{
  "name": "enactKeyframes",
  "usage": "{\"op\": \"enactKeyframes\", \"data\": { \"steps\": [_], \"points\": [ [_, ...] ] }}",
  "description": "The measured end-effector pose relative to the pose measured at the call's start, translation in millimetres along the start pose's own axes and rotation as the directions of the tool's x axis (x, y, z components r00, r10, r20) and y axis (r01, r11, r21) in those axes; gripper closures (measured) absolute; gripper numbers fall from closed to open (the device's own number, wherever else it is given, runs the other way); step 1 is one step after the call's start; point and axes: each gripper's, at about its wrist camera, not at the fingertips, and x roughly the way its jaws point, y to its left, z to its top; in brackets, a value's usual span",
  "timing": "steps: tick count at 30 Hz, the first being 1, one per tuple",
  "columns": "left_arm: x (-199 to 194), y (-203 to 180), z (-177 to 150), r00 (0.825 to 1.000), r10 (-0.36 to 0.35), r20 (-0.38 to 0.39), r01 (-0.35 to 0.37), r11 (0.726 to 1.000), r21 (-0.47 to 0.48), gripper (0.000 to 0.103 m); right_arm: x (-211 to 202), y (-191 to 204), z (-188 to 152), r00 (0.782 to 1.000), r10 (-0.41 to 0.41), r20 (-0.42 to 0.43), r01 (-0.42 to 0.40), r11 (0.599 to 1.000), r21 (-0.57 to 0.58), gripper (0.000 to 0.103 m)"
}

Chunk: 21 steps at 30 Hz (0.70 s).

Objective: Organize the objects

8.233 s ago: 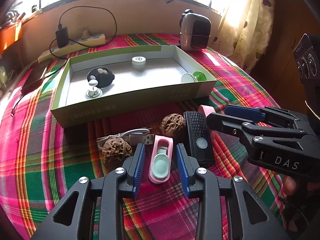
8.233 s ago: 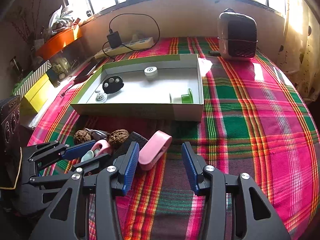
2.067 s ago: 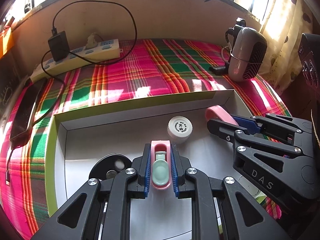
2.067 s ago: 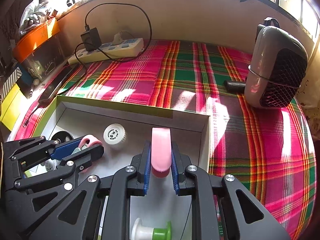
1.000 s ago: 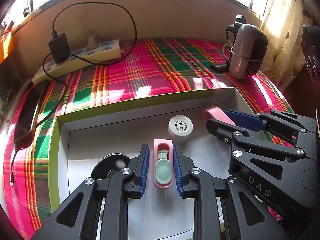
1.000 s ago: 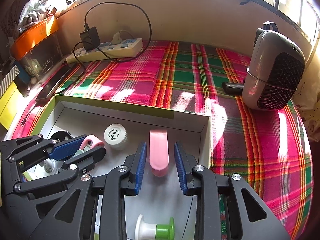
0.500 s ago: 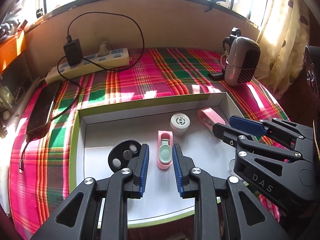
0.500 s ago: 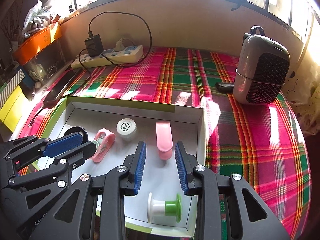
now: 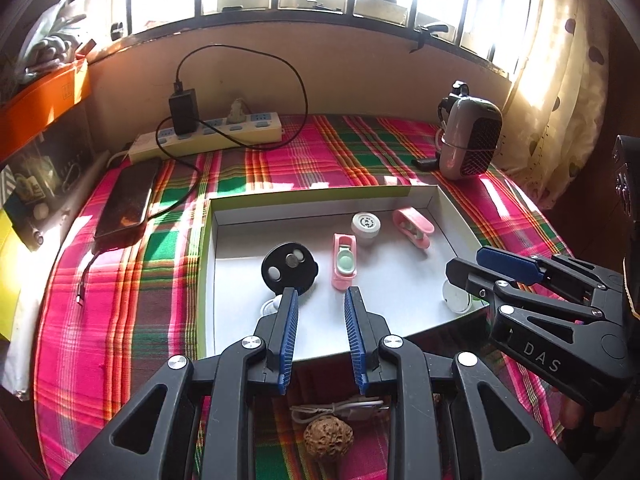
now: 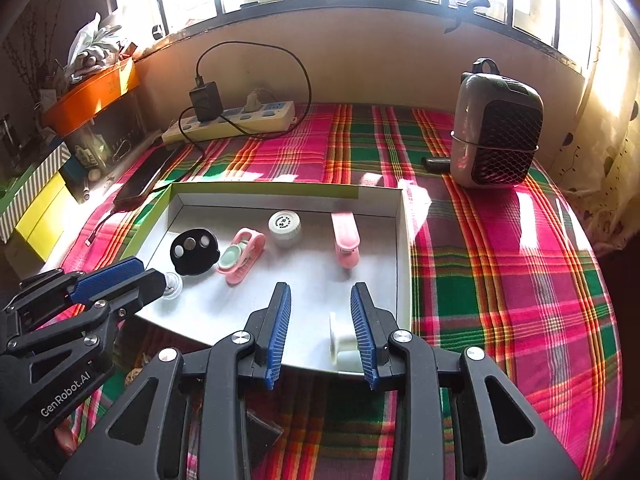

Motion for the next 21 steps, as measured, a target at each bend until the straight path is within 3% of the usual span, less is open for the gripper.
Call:
{"op": "enactKeyframes", "data": {
  "steps": [2, 18, 21],
  "points": [
    [-7, 5, -6, 1.0, 0.005, 0.004, -0.005, 1.0, -0.012, 0.081, -6, 2, -6, 1.0, 0.008, 0.006, -0.008, 1.0, 0.006, 0.055],
    [-37, 40, -66, 1.0, -0.012, -0.008, 0.011, 0.994, -0.107, 0.076, -34, 22, -60, 0.999, 0.052, -0.002, -0.052, 0.999, 0.017, 0.054],
    [-35, 42, -74, 1.0, -0.012, -0.022, 0.009, 0.993, -0.116, 0.076, -33, 28, -67, 0.998, 0.06, -0.015, -0.06, 0.998, 0.013, 0.045]
  ]
}}
